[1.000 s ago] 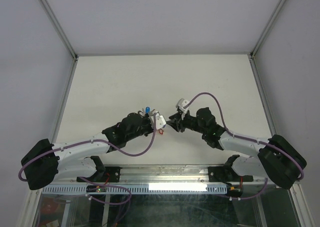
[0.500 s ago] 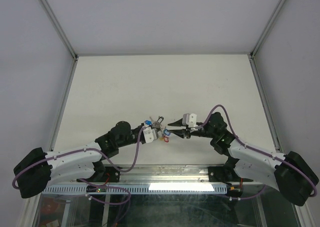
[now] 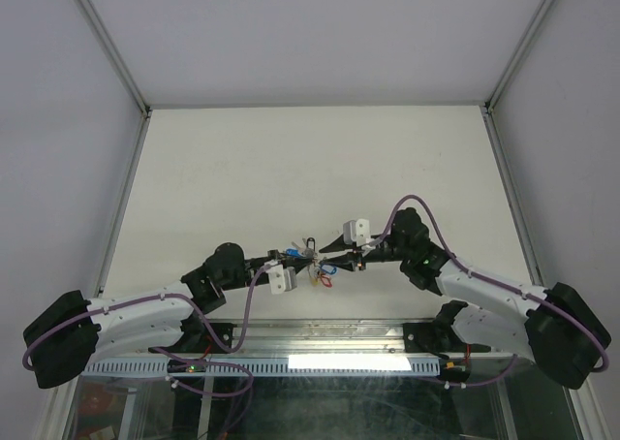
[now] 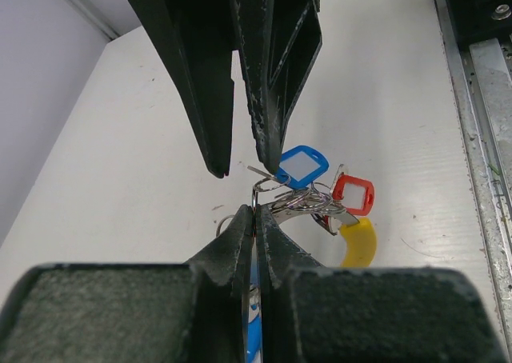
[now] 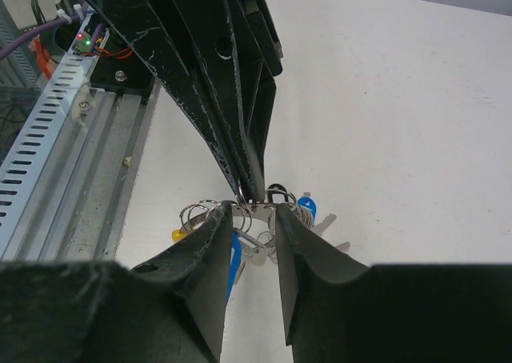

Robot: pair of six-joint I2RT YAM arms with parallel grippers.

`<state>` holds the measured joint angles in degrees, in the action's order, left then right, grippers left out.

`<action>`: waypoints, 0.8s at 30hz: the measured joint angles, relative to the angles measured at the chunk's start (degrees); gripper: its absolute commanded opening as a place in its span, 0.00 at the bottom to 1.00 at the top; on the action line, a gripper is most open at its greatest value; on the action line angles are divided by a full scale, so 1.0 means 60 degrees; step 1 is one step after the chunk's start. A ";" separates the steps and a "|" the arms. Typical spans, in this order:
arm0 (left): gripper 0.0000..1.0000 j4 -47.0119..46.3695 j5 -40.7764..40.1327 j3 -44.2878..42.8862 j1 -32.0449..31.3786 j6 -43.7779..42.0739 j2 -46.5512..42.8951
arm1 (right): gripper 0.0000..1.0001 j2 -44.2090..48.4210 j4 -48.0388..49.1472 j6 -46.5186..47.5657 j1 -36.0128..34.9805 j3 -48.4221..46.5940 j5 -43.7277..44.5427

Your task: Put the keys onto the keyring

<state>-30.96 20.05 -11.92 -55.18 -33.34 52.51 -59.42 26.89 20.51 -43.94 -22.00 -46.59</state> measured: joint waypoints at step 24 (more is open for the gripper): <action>0.00 -0.0080 0.0255 0.0000 0.0000 -0.0109 -0.0004 | 0.27 -0.0772 -0.0204 0.0335 -0.0091 -0.0262 -0.0397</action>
<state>-31.44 21.58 -11.92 -55.18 -34.00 52.49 -64.05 25.67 22.52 -44.49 -23.57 -48.97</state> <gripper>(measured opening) 0.003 0.277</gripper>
